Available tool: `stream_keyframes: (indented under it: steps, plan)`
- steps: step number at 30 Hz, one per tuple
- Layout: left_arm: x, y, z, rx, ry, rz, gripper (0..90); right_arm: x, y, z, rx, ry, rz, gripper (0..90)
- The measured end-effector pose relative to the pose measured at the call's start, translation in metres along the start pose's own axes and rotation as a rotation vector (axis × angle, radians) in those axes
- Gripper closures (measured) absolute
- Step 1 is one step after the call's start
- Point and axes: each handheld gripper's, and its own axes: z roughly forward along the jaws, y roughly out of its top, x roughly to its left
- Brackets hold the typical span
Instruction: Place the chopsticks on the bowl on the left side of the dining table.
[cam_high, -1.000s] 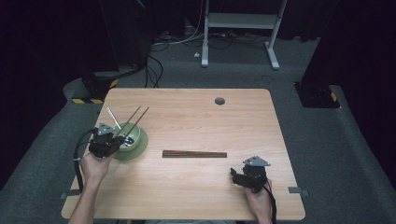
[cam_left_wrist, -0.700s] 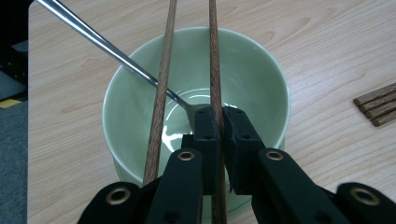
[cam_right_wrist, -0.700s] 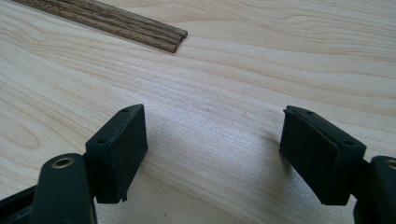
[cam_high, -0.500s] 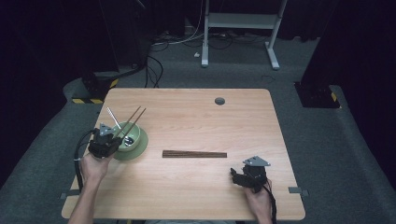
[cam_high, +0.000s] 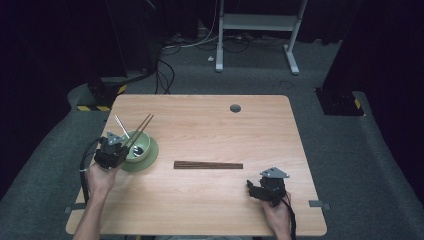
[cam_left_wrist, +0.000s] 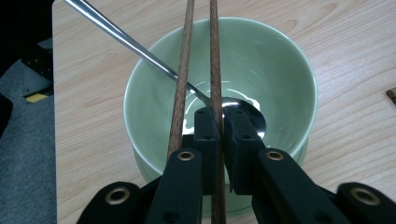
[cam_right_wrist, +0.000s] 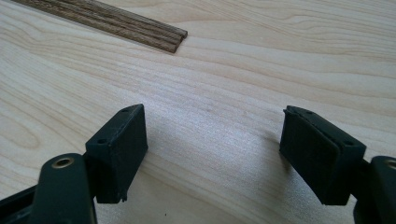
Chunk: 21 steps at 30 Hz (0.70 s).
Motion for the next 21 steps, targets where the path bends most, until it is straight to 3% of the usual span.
stream_keyframes:
  steps: [21]
  plan:
    - [0.0066,-0.0014,-0.001,0.006,0.03,-0.012,80.8,0.0,0.0,0.0,0.0,0.0,0.0,22.5]
